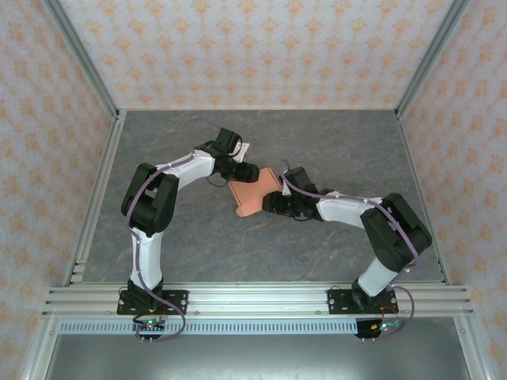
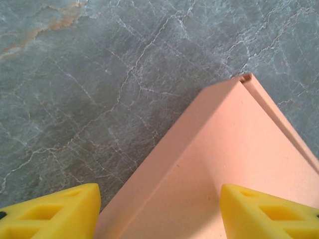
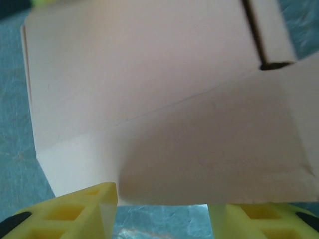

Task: Fold the paper box

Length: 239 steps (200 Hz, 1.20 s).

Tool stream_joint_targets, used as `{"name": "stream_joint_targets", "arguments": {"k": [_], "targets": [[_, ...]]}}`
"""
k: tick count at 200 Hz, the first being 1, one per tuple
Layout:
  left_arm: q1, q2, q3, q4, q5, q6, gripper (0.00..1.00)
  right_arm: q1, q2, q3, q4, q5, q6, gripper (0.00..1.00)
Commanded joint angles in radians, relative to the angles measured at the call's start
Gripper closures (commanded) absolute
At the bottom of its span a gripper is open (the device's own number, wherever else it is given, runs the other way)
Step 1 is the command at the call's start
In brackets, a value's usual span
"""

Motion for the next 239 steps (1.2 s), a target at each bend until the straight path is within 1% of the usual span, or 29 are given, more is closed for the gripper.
{"name": "stream_joint_targets", "arguments": {"k": [1, 32, 61, 90, 136, 149, 164, 201, 212, 239], "targets": [[0.005, -0.046, -0.058, 0.026, 0.043, -0.04, 0.35, -0.043, 0.03, 0.043, 0.001, -0.03, -0.035, 0.49], [0.005, -0.072, -0.108, 0.049, 0.04, -0.064, 0.33, -0.104, 0.028, 0.036, 0.008, -0.076, -0.041, 0.47], [0.005, -0.094, -0.151, 0.071, 0.055, -0.084, 0.29, -0.111, 0.002, 0.0, 0.042, -0.12, -0.019, 0.43], [0.007, -0.112, -0.173, 0.071, 0.04, -0.083, 0.27, -0.111, -0.015, -0.074, 0.166, -0.181, 0.075, 0.42], [0.009, -0.124, -0.204, 0.087, 0.036, -0.106, 0.27, -0.111, -0.042, -0.179, 0.34, -0.188, 0.207, 0.47], [0.01, -0.124, -0.213, 0.092, 0.027, -0.111, 0.27, -0.111, -0.049, -0.204, 0.383, -0.183, 0.237, 0.49], [0.009, -0.125, -0.218, 0.092, 0.021, -0.113, 0.27, -0.11, -0.046, -0.231, 0.442, -0.182, 0.27, 0.53], [0.009, -0.165, -0.231, 0.083, 0.005, -0.114, 0.3, -0.111, -0.016, -0.248, 0.532, -0.183, 0.307, 0.72], [0.01, -0.174, -0.239, 0.076, -0.005, -0.111, 0.31, -0.11, -0.009, -0.252, 0.564, -0.185, 0.32, 0.75], [0.011, -0.185, -0.252, 0.063, -0.006, -0.108, 0.37, -0.11, -0.002, -0.257, 0.603, -0.178, 0.332, 0.79]]}}
